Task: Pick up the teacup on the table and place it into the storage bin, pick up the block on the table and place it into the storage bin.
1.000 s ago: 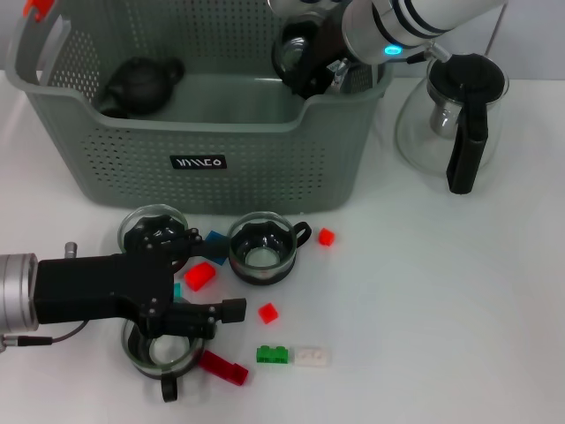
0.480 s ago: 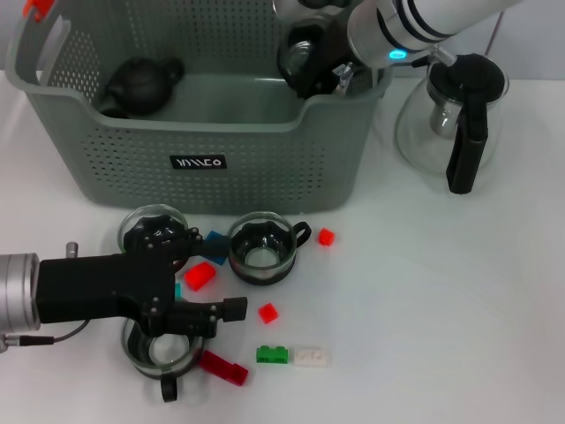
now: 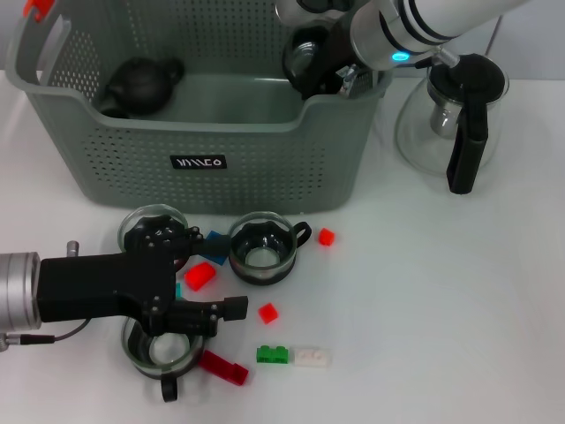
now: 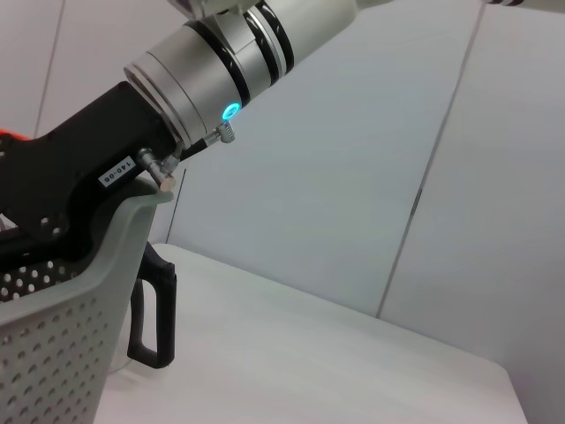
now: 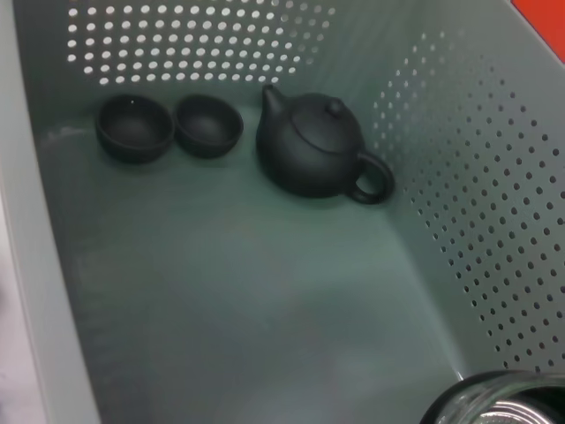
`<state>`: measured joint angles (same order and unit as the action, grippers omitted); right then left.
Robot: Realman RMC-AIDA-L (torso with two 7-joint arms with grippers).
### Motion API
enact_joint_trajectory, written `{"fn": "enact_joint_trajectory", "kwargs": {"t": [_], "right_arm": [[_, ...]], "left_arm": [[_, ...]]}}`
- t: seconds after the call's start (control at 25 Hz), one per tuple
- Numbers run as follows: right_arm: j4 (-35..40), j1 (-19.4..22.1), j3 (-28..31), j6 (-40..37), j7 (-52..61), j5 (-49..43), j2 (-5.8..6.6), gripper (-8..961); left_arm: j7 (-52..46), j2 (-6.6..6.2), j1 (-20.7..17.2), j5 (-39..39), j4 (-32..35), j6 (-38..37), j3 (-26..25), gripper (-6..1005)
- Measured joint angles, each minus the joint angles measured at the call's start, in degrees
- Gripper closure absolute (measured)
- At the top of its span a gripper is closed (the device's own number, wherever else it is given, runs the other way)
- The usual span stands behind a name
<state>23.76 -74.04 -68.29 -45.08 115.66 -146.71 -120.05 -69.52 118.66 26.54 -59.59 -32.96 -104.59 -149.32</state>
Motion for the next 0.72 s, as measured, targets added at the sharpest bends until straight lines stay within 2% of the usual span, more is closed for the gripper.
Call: {"fn": "enact_joint_trajectory", "kwargs": {"t": [0.72], "right_arm": [[0.3,0.1,0.0,-0.5,0.3,-0.1,-0.01,896]], "left_arm": [[0.0,0.0,0.1,0.0,0.0,0.1,0.0,93]]}}
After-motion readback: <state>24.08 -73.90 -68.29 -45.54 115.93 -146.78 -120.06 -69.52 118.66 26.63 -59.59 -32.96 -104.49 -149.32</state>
